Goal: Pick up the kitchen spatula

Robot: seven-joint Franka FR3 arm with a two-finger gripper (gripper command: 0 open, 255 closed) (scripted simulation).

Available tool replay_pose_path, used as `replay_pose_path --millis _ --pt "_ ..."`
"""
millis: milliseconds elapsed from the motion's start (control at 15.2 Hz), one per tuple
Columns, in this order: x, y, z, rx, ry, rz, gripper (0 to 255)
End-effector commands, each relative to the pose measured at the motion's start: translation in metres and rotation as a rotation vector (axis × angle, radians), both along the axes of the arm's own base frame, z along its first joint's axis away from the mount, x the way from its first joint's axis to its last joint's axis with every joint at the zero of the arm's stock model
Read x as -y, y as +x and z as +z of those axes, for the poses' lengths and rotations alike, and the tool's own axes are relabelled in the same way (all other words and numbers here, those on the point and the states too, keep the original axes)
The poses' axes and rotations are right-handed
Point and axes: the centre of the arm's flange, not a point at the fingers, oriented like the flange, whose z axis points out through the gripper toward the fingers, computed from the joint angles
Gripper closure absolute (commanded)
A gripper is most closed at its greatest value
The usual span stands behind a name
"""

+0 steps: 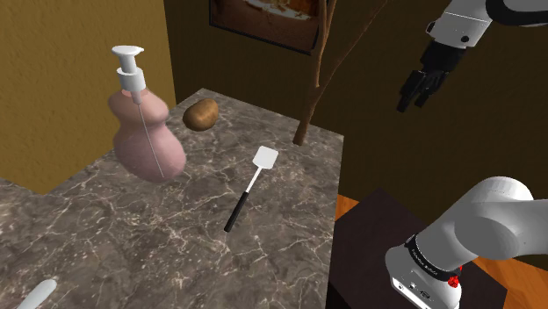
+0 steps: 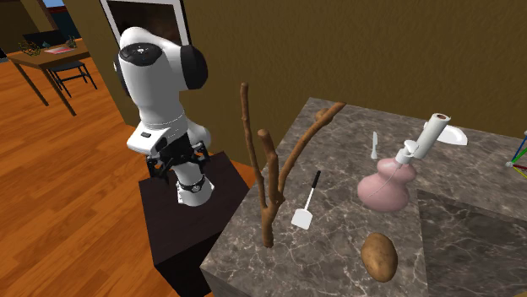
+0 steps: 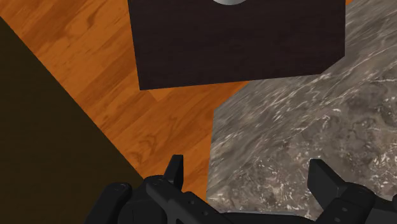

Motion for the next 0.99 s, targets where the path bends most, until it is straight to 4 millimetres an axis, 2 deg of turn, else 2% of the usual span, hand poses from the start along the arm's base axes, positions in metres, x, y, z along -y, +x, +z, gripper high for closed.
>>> replay_pose_path --millis 0,462,924 --pt "0.000 0.000 0.000 0.000 0.000 0.000 0" --pt "-0.084 -0.003 -0.033 -0.004 0.004 -0.178 0" --pt "-0.168 0.008 -0.066 -0.007 0.008 -0.355 0"
